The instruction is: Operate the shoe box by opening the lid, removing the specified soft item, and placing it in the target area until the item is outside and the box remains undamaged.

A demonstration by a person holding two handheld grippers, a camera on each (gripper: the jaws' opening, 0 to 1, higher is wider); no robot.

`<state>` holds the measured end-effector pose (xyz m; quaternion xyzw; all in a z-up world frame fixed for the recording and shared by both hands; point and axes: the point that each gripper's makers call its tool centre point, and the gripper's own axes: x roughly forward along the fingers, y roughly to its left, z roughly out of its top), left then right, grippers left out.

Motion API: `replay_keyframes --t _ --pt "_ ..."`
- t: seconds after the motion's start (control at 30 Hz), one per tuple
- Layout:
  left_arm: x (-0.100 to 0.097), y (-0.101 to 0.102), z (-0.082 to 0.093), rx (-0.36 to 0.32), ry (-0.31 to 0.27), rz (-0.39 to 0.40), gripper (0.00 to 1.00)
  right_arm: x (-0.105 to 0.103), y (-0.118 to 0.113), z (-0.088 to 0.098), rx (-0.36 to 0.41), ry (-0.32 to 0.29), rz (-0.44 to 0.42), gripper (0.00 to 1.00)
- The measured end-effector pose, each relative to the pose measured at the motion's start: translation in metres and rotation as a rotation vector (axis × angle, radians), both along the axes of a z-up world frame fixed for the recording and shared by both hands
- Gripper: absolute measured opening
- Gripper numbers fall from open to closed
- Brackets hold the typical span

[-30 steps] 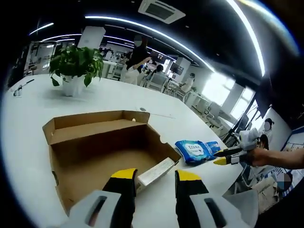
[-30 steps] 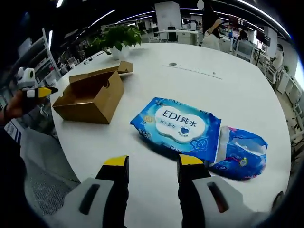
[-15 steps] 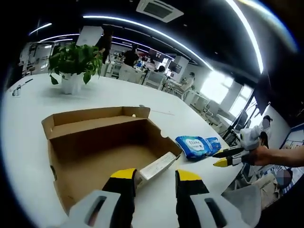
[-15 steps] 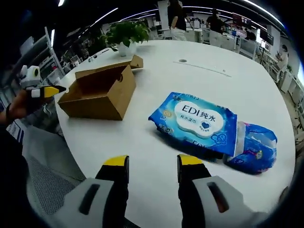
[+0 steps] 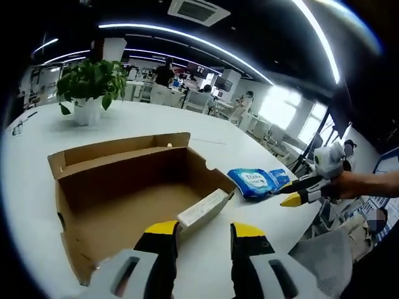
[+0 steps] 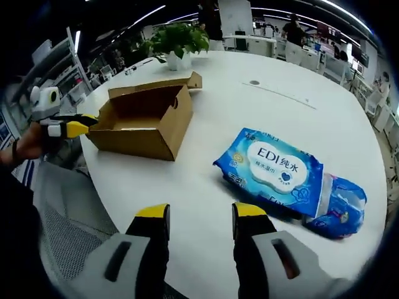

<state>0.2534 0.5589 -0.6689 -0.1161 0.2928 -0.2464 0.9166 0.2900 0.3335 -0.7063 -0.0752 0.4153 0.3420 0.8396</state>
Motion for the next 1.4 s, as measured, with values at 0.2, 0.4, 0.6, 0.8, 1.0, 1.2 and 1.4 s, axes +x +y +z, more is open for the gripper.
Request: replay_keyframes --t 0.2,0.4,0.6,0.8,1.0,1.2,1.4 --pt "-0.003 -0.012 -0.004 0.001 -0.004 -0.026 0.33 0.009 0.031 0.012 -0.027 -0.016 0.128 0.37" --pt "-0.005 -0.016 -0.005 0.009 -0.014 -0.043 0.33 0.021 0.062 0.019 -0.031 -0.022 0.211 0.36" --pt "-0.007 -0.018 -0.005 0.012 -0.02 -0.044 0.33 0.032 0.092 0.027 -0.042 -0.042 0.31 0.36" --pt "-0.009 -0.02 -0.006 0.011 -0.025 -0.041 0.33 0.043 0.127 0.034 -0.109 -0.08 0.493 0.36" --pt "-0.011 -0.024 -0.005 0.015 -0.036 -0.05 0.33 0.05 0.156 0.031 -0.228 -0.105 0.723 0.35" --pt "-0.013 -0.025 0.0 0.02 -0.056 -0.065 0.38 0.042 0.179 0.017 -0.294 -0.087 0.879 0.36" --pt "-0.017 -0.023 0.003 0.043 -0.065 -0.074 0.39 0.04 0.185 0.002 -0.369 -0.048 0.973 0.34"
